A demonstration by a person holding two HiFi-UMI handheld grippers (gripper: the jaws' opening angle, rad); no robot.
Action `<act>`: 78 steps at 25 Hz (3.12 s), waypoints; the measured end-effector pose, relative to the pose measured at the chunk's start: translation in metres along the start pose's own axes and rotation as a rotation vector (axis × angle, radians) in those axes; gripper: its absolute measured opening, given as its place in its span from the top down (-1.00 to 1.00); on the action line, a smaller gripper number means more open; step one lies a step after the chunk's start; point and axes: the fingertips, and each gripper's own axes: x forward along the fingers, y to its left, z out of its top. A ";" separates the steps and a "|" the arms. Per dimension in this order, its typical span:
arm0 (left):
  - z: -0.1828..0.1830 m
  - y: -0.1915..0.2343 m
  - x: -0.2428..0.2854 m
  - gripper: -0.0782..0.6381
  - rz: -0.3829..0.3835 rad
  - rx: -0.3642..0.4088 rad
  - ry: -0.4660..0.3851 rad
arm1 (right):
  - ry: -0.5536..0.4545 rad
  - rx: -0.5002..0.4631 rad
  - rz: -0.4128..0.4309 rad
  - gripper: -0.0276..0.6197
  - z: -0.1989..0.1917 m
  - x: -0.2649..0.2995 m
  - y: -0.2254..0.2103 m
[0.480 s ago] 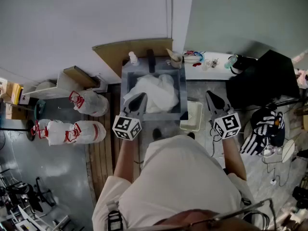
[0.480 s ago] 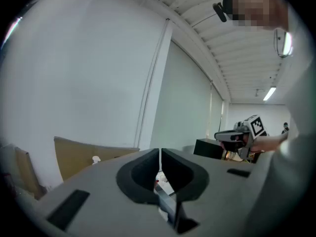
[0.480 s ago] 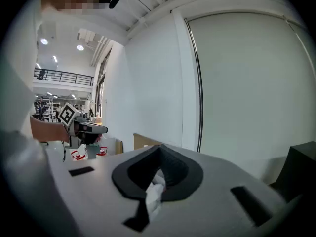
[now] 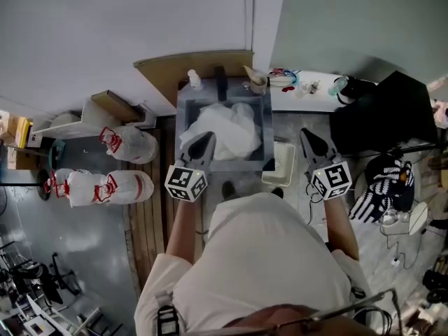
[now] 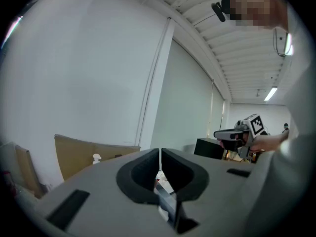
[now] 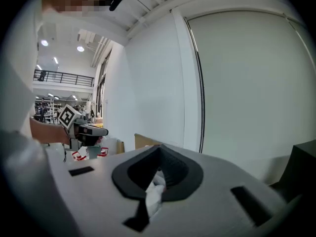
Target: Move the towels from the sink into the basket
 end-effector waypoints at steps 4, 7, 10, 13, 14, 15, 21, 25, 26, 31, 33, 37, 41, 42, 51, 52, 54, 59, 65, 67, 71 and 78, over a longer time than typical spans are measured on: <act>-0.008 0.010 0.002 0.73 0.012 0.001 0.017 | 0.027 -0.006 0.036 0.92 -0.005 0.020 0.006; -0.020 0.021 0.001 0.73 0.018 -0.017 0.038 | 0.064 -0.012 0.068 0.92 -0.015 0.041 0.016; -0.034 0.034 0.000 0.73 0.021 -0.041 0.065 | 0.113 -0.011 0.113 0.88 -0.030 0.070 0.029; -0.051 0.048 0.002 0.73 0.020 -0.053 0.090 | 0.172 -0.010 0.168 0.77 -0.054 0.105 0.044; -0.056 0.052 0.003 0.73 0.019 -0.053 0.097 | 0.190 -0.010 0.187 0.74 -0.064 0.117 0.050; -0.062 0.055 0.004 0.73 0.017 -0.054 0.105 | 0.209 -0.008 0.206 0.69 -0.074 0.128 0.055; -0.104 0.066 0.002 0.73 0.002 -0.089 0.167 | 0.388 0.008 0.305 0.42 -0.159 0.184 0.089; -0.134 0.080 0.003 0.73 -0.015 -0.097 0.195 | 0.532 0.005 0.350 0.21 -0.229 0.225 0.108; -0.140 0.083 0.003 0.73 -0.019 -0.096 0.200 | 0.562 0.004 0.359 0.14 -0.244 0.235 0.112; -0.162 0.097 0.004 0.73 -0.037 -0.110 0.220 | 0.689 -0.036 0.408 -0.13 -0.306 0.272 0.131; -0.171 0.104 0.004 0.73 -0.037 -0.120 0.229 | 0.740 -0.059 0.426 -0.25 -0.328 0.284 0.135; -0.186 0.117 0.002 0.73 -0.031 -0.144 0.241 | 0.871 -0.139 0.460 -0.47 -0.374 0.298 0.140; -0.198 0.124 -0.004 0.73 -0.021 -0.169 0.253 | 0.962 -0.233 0.476 -0.49 -0.401 0.302 0.143; -0.201 0.126 -0.005 0.73 -0.018 -0.174 0.257 | 0.976 -0.267 0.475 -0.37 -0.405 0.302 0.144; -0.206 0.124 -0.013 0.73 -0.009 -0.183 0.264 | 0.909 -0.307 0.374 0.65 -0.384 0.293 0.135; -0.204 0.122 -0.013 0.73 -0.012 -0.181 0.262 | 0.888 -0.293 0.354 0.66 -0.375 0.290 0.130; -0.202 0.117 -0.014 0.73 -0.019 -0.176 0.262 | 0.838 -0.264 0.316 0.68 -0.355 0.286 0.119; -0.192 0.099 -0.014 0.73 -0.044 -0.169 0.260 | 0.702 -0.216 0.234 0.71 -0.297 0.277 0.093; -0.169 0.092 -0.008 0.73 -0.056 -0.146 0.251 | 0.598 -0.203 0.214 0.71 -0.227 0.269 0.079; -0.162 0.091 -0.006 0.73 -0.058 -0.143 0.252 | 0.564 -0.208 0.208 0.72 -0.203 0.263 0.074; -0.149 0.082 -0.001 0.73 -0.059 -0.143 0.257 | 0.471 -0.184 0.192 0.72 -0.147 0.242 0.066; -0.108 0.065 0.022 0.73 -0.086 -0.119 0.210 | 0.286 -0.176 0.137 0.73 -0.044 0.194 0.040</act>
